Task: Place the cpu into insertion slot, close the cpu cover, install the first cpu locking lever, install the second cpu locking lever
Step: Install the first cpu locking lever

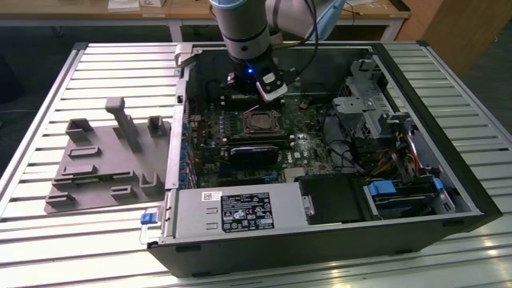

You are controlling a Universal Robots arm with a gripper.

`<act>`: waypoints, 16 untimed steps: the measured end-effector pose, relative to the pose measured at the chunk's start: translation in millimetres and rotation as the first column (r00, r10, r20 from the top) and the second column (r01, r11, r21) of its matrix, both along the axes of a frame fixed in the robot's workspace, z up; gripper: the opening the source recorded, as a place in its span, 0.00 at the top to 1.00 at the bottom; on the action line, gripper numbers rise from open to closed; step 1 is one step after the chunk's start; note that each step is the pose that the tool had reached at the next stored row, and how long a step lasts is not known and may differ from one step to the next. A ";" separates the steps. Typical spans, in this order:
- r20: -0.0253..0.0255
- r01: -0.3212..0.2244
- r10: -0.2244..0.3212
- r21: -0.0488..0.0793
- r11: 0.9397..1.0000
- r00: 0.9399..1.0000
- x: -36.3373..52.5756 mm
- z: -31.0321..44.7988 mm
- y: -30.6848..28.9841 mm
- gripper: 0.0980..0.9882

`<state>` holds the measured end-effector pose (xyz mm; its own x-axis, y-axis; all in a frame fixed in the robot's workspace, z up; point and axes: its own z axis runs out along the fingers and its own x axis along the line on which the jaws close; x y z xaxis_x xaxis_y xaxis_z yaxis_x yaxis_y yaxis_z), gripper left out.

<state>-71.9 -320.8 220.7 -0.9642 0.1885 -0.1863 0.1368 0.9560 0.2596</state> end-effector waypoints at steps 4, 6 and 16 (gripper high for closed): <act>0.000 0.032 -0.032 0.000 0.999 0.999 0.0 -1.9 0.0 0.99; 0.000 0.051 -0.051 0.000 0.999 0.999 0.0 -2.7 0.2 0.99; 0.000 0.094 -0.094 -0.001 0.996 0.996 0.0 -5.4 7.0 0.99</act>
<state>-71.9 -313.8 215.3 -0.9422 0.2784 -0.1865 0.2263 0.9391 0.2586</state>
